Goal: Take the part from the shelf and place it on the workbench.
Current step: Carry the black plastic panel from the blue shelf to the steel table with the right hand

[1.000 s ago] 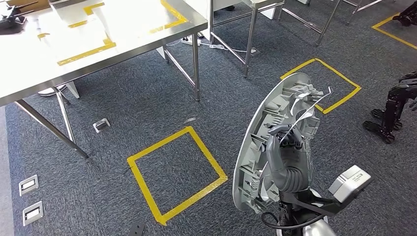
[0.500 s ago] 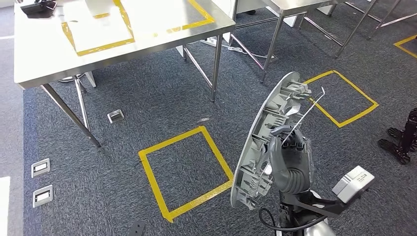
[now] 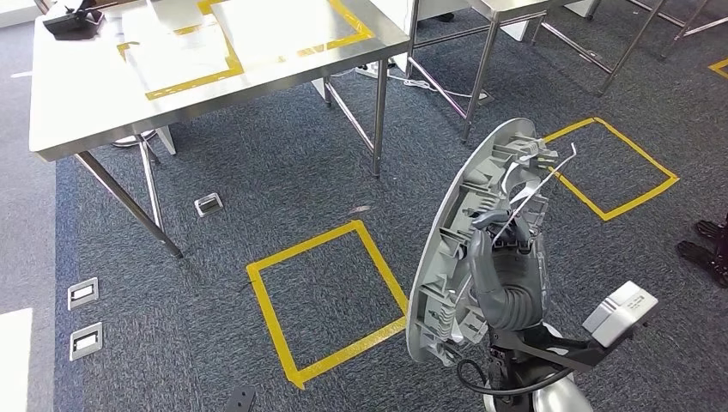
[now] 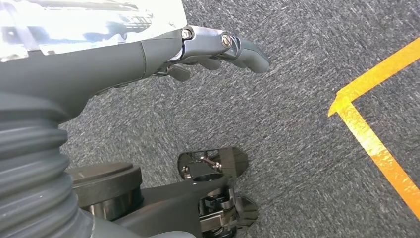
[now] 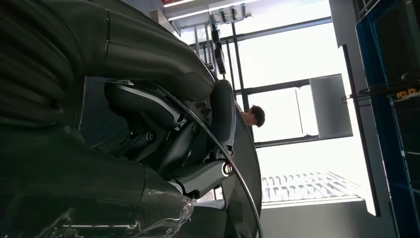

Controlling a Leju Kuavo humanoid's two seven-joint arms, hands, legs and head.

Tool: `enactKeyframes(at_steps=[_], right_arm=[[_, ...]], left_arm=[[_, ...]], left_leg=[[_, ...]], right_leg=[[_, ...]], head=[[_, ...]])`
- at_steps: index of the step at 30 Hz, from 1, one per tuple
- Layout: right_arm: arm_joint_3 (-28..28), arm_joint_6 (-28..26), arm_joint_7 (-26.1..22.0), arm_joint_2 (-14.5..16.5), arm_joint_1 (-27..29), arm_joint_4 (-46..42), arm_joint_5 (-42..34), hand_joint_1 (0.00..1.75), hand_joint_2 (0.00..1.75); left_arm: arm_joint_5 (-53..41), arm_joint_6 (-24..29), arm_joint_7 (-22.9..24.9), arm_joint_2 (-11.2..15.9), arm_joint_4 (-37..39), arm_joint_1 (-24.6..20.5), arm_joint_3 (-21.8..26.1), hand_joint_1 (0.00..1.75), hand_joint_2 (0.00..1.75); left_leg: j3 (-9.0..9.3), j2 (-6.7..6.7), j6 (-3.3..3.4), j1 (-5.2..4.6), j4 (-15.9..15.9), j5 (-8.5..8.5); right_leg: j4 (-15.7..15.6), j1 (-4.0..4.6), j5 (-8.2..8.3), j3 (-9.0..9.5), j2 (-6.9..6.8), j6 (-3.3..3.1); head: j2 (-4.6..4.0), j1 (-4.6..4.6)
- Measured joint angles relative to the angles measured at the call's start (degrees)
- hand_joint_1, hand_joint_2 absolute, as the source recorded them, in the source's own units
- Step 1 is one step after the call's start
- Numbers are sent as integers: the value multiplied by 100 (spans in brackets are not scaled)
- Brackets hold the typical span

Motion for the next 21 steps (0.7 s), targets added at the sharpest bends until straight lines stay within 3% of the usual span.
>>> enactKeyframes(at_steps=[21], right_arm=[[66, 7, 163, -1, -453, 0, 67, 175, 175]], left_arm=[[148, -254, 122, 0, 0, -12, 2, 0, 175]], left_leg=[[0, 1, -22, -5, -7, 2]], right_leg=[[-14, -5, -3, 16, -4, -4]], head=[[0, 3]])
